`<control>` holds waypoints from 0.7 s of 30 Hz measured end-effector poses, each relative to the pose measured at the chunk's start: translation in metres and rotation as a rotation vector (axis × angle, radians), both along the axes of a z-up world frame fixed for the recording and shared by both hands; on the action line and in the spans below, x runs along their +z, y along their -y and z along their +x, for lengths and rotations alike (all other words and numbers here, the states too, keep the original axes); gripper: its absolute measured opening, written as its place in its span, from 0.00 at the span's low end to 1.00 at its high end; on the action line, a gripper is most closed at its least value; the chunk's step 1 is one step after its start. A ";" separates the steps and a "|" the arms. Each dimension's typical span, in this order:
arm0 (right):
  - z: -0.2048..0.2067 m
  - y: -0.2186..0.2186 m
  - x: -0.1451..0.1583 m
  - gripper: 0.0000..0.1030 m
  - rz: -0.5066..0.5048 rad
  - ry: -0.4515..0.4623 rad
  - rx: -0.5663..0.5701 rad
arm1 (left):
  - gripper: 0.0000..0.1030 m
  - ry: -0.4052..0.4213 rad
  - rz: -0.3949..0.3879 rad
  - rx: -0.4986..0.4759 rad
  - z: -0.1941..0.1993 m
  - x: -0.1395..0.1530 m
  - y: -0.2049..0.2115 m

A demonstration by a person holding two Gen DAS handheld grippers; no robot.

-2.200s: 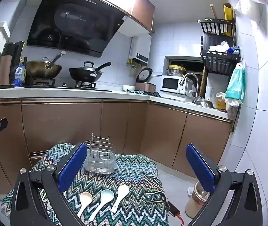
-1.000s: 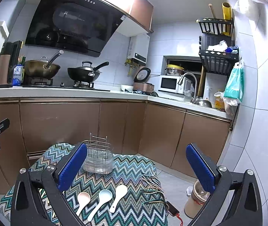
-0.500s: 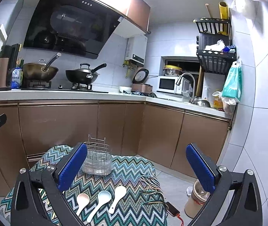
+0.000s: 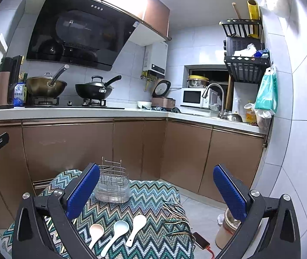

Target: Organize utensils

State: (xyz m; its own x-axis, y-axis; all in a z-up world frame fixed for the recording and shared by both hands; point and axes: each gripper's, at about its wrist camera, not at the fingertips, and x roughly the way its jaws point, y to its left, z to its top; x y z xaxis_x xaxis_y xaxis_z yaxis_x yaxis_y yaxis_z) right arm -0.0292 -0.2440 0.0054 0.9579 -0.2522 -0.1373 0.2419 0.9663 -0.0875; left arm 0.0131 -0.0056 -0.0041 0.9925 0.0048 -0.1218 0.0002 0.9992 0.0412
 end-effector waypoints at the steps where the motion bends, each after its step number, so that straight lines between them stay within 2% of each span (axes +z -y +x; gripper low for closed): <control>1: 0.001 0.001 0.000 1.00 0.000 -0.001 0.006 | 0.73 -0.004 -0.002 -0.004 0.001 0.000 0.000; 8: 0.011 0.008 -0.006 1.00 -0.001 -0.012 0.023 | 0.73 -0.080 0.007 -0.019 0.028 -0.008 -0.007; 16: 0.049 0.024 -0.036 0.99 0.034 -0.124 0.075 | 0.73 -0.296 -0.029 -0.075 0.077 -0.043 -0.015; 18: 0.060 0.029 -0.048 0.97 0.056 -0.164 0.088 | 0.73 -0.356 -0.035 -0.089 0.090 -0.054 -0.016; 21: 0.077 0.038 -0.067 0.87 0.098 -0.230 0.118 | 0.73 -0.429 -0.024 -0.101 0.106 -0.070 -0.013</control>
